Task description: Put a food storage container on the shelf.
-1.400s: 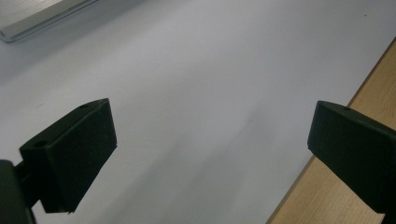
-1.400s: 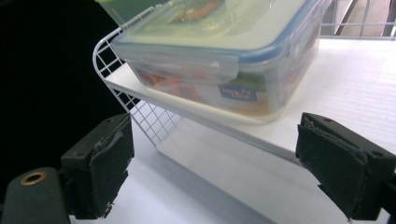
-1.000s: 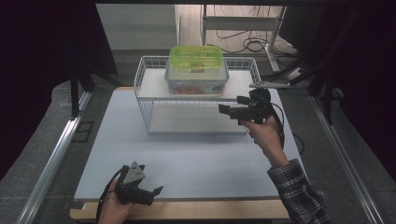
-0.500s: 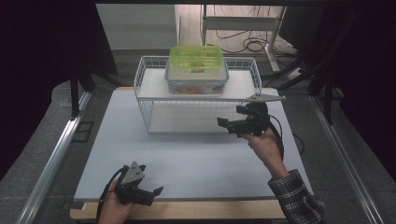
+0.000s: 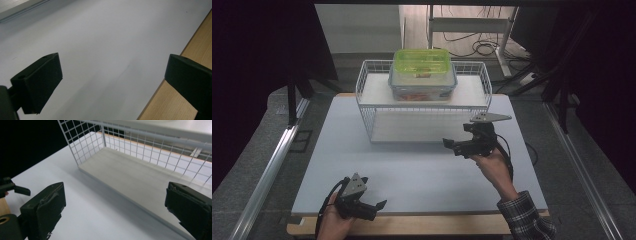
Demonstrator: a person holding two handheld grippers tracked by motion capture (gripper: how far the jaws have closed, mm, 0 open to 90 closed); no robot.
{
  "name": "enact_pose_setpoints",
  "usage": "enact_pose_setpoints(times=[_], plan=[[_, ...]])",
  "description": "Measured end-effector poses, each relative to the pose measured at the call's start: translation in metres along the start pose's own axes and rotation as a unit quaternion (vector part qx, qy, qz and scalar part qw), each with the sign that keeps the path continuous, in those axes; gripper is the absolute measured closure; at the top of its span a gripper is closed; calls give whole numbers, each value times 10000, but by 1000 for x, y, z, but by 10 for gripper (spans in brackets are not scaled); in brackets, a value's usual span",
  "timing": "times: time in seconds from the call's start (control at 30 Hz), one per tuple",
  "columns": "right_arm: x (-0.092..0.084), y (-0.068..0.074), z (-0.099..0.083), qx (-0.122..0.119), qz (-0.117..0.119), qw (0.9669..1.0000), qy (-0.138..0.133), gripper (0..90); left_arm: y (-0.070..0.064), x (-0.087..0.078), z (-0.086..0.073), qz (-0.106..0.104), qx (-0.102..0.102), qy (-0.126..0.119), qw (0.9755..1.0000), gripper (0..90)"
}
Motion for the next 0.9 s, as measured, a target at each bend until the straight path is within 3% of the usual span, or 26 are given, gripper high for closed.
enact_pose_setpoints(times=[0.9], plan=[[-2,-9,-50,-180,-262,9994,134,32,-1,1,-1,-23,21,28,10000,10]])
Point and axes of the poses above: each handheld gripper's, and its own axes: x roughly forward along the jaws, z roughly out of its top, y roughly to its left, the point moved 6 cm from there along x, roughly forward along the jaws, and after that the axes turned 13 degrees about x, right-handed, at the moved point
